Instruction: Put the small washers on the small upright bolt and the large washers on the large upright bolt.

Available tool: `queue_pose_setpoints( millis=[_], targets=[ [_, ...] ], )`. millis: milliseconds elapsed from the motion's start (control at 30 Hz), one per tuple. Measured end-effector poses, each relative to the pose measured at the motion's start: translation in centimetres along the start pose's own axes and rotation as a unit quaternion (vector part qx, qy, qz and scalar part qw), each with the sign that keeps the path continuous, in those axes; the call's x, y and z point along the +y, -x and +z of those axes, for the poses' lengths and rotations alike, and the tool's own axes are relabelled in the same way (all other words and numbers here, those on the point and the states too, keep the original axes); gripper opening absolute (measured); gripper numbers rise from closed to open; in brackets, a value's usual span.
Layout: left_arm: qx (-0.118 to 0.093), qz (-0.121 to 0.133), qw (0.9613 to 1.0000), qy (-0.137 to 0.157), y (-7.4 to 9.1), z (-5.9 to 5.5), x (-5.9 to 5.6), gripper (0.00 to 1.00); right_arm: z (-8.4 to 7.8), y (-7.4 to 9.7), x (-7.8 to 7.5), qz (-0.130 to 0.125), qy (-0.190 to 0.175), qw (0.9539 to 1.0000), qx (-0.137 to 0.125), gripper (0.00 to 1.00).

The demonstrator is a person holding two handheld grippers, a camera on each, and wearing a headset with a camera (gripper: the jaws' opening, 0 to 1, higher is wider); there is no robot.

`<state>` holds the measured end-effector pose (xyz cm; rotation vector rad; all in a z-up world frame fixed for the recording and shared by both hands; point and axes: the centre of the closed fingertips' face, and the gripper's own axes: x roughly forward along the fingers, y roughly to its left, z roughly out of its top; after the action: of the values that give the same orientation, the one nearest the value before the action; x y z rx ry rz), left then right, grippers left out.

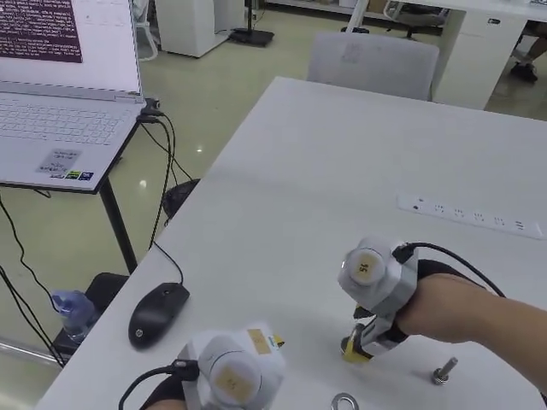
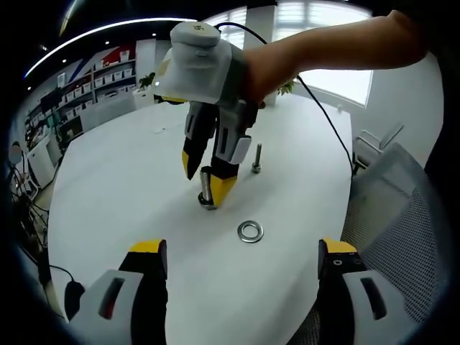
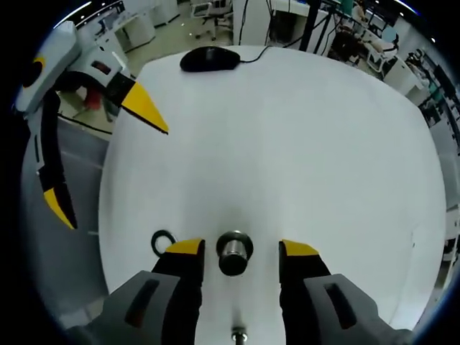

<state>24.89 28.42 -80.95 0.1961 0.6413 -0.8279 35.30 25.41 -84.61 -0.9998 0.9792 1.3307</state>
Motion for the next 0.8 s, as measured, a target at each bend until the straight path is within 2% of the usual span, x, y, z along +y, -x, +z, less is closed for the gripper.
queue_pose_setpoints(
  millis=[500,667,800],
  targets=[
    [0.002,0.0,1.0,0.005,0.4,0.2,-0.5,0.9,1.1,3.6,0.5,-0.013,0.013,0.9992,-0.036,0.43],
    [-0.001,0.001,1.0,0.004,0.5,0.4,-0.5,0.9,1.1,4.8,1.2,-0.014,0.024,0.9986,-0.044,0.43],
    [0.004,0.0,1.0,0.001,0.5,0.1,-0.7,0.9,1.1,5.2,1.9,-0.01,0.026,0.9984,-0.05,0.43]
  ],
)
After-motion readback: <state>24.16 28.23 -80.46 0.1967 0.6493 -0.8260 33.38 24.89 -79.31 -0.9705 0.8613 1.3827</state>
